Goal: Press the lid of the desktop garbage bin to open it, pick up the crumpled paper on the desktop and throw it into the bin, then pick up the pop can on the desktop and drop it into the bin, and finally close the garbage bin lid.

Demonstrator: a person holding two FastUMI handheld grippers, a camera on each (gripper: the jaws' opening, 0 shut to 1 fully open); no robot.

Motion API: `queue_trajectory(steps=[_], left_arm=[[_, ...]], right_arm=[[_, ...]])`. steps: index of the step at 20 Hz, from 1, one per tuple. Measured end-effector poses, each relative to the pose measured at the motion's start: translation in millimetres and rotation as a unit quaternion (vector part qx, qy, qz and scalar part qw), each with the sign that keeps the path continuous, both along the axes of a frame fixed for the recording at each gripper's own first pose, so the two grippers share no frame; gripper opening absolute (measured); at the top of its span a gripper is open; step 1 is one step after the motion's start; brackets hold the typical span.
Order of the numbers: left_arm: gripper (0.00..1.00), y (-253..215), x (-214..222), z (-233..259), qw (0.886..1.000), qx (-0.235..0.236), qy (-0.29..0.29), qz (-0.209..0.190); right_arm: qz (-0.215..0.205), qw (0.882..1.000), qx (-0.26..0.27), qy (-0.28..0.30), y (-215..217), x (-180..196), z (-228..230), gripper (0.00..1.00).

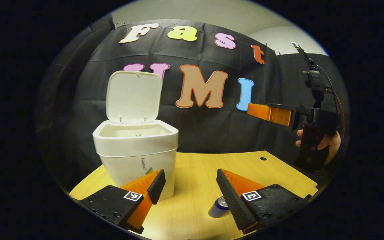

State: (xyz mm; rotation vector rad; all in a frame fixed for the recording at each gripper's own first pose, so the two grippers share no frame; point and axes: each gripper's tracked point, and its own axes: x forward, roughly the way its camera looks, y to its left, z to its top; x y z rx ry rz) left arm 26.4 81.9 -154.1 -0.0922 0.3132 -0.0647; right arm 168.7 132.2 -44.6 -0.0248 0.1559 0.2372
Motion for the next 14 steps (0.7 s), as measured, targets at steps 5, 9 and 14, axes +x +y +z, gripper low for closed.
queue_trajectory(steps=[5, 9, 14], left_arm=[[0.93, -51, 10, -21, 0.999, 0.004, 0.019, -0.049], [0.93, -82, 11, -47, 0.996, 0.006, 0.046, -0.072], [0.93, -93, 8, -97, 0.992, 0.012, 0.107, -0.072]], right_arm=[[-0.055, 0.998, 0.005, 0.024, -72, -16, -18, 0.96], [-0.086, 0.995, 0.002, 0.045, -114, -30, -37, 0.96], [-0.109, 0.991, -0.001, 0.079, -151, -52, -63, 0.96]])
